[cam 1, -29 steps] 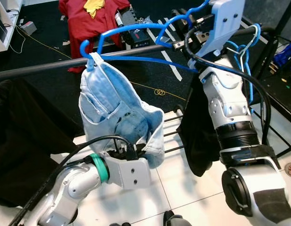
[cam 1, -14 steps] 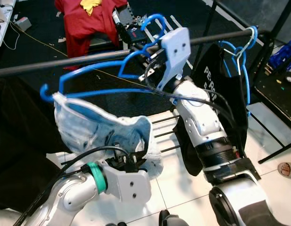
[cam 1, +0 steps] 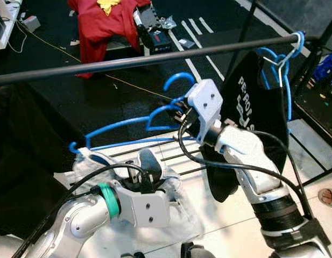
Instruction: Hang hanger
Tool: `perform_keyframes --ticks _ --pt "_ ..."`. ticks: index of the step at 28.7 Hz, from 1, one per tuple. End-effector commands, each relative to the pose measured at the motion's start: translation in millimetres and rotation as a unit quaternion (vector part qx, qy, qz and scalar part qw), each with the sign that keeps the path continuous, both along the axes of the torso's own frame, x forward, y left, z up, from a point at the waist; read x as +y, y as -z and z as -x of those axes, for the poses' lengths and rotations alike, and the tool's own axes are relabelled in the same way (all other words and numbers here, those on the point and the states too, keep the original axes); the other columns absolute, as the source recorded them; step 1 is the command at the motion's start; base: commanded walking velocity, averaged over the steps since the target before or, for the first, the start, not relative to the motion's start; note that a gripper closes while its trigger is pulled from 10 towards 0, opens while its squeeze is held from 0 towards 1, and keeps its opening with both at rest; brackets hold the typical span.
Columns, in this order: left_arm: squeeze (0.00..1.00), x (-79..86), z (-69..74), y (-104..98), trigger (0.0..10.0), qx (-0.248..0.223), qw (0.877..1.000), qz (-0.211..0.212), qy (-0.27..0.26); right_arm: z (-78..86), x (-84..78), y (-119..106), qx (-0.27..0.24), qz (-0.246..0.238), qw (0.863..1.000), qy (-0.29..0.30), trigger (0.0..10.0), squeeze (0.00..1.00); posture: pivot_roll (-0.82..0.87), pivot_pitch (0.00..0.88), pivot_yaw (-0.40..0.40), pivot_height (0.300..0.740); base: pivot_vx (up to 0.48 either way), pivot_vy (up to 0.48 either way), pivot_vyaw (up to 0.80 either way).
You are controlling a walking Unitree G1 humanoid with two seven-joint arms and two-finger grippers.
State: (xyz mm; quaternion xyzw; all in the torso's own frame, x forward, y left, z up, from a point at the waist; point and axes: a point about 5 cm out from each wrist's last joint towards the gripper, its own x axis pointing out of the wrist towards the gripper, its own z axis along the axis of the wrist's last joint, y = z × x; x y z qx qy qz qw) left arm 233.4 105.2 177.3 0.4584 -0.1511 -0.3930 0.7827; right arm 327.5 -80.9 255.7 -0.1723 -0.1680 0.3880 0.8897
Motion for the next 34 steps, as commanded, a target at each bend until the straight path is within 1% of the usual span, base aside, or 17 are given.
perform_keyframes --ticks 1,5,6,8,9,11,12,13,14,15,16,17,20,23,25,27,34 --pt "0.00 0.0 2.2 0.9 10.0 0.003 1.000 0.001 0.006 3.0 3.6 -5.3 -0.010 -0.008 1.000 -0.010 10.0 0.00 -0.16 0.194 0.051 0.740 0.000 0.000 0.00" --pt "0.00 -0.6 1.7 0.6 10.0 0.003 1.000 0.002 0.007 2.7 -1.0 1.6 0.007 -0.002 1.000 0.002 10.0 0.00 -0.16 0.194 0.051 0.740 0.000 0.000 0.00" --pt "0.00 -8.5 -6.2 -10.0 10.0 -0.008 1.000 0.030 0.006 -17.2 -19.2 -3.7 0.051 -0.084 0.993 0.065 10.0 0.00 -0.16 0.188 0.061 0.740 0.000 0.000 0.00" --pt "0.00 -8.5 -6.2 -10.0 10.0 -0.008 1.000 0.030 0.006 -17.2 -19.2 -3.7 0.051 -0.084 0.993 0.065 10.0 0.00 -0.16 0.188 0.061 0.740 0.000 0.000 0.00" --pt "0.00 -16.6 -14.4 -22.0 10.0 -0.023 0.998 0.056 0.004 -33.2 -29.7 -11.3 0.091 -0.161 0.978 0.101 10.0 0.00 -0.15 0.184 0.056 0.740 0.000 0.000 0.00" --pt "0.00 -16.6 -14.4 -22.0 10.0 -0.023 0.998 0.056 0.004 -33.2 -29.7 -11.3 0.091 -0.161 0.978 0.101 10.0 0.00 -0.15 0.184 0.056 0.740 0.000 0.000 0.00" --pt "0.00 -24.1 -22.8 -33.1 10.0 -0.036 0.996 0.080 -0.001 -46.8 -33.8 -16.4 0.135 -0.232 0.956 0.117 10.0 0.00 -0.15 0.184 0.052 0.740 0.000 0.000 0.00" --pt "0.00 -32.3 -28.9 -38.4 10.0 -0.046 0.995 0.087 -0.001 -58.6 -33.2 -19.2 0.176 -0.288 0.933 0.126 10.0 0.00 -0.14 0.182 0.049 0.740 0.000 0.000 0.00" --pt "0.00 -32.3 -28.9 -38.4 10.0 -0.046 0.995 0.087 -0.001 -58.6 -33.2 -19.2 0.176 -0.288 0.933 0.126 10.0 0.00 -0.14 0.182 0.049 0.740 0.000 0.000 0.00" --pt "0.00 -37.1 -30.0 -36.5 10.0 -0.052 0.996 0.076 0.005 -64.1 -30.1 -21.5 0.196 -0.310 0.921 0.128 10.0 0.00 -0.14 0.183 0.050 0.740 0.000 0.000 0.00" --pt "0.00 -37.1 -30.0 -36.5 10.0 -0.052 0.996 0.076 0.005 -64.1 -30.1 -21.5 0.196 -0.310 0.921 0.128 10.0 0.00 -0.14 0.183 0.050 0.740 0.000 0.000 0.00" --pt "0.00 -39.8 -29.8 -34.0 10.0 -0.055 0.996 0.066 0.010 -66.8 -28.3 -22.4 0.207 -0.320 0.915 0.131 10.0 0.00 -0.14 0.184 0.050 0.740 0.000 0.000 0.00" --pt "0.00 -39.8 -29.8 -34.0 10.0 -0.055 0.996 0.066 0.010 -66.8 -28.3 -22.4 0.207 -0.320 0.915 0.131 10.0 0.00 -0.14 0.184 0.050 0.740 0.000 0.000 0.00" --pt "0.00 -39.9 -23.0 -18.5 10.0 -0.033 0.998 0.055 0.015 -66.6 -23.4 -25.8 0.220 -0.339 0.907 0.120 10.0 0.00 -0.13 0.188 0.046 0.740 0.000 0.000 0.00" --pt "0.00 -39.9 -23.0 -18.5 10.0 -0.033 0.998 0.055 0.015 -66.6 -23.4 -25.8 0.220 -0.339 0.907 0.120 10.0 0.00 -0.13 0.188 0.046 0.740 0.000 0.000 0.00" --pt "0.00 -40.8 -21.4 -9.5 10.0 -0.020 0.998 0.055 0.013 -63.6 -21.7 -25.1 0.228 -0.341 0.905 0.112 10.0 0.00 -0.13 0.188 0.046 0.740 0.000 0.000 0.00" --pt "0.00 -47.7 -25.0 -10.5 10.0 -0.016 0.998 0.067 0.013 -66.7 -23.5 -31.3 0.232 -0.337 0.905 0.113 10.0 0.00 -0.14 0.188 0.053 0.740 0.000 0.000 0.00"
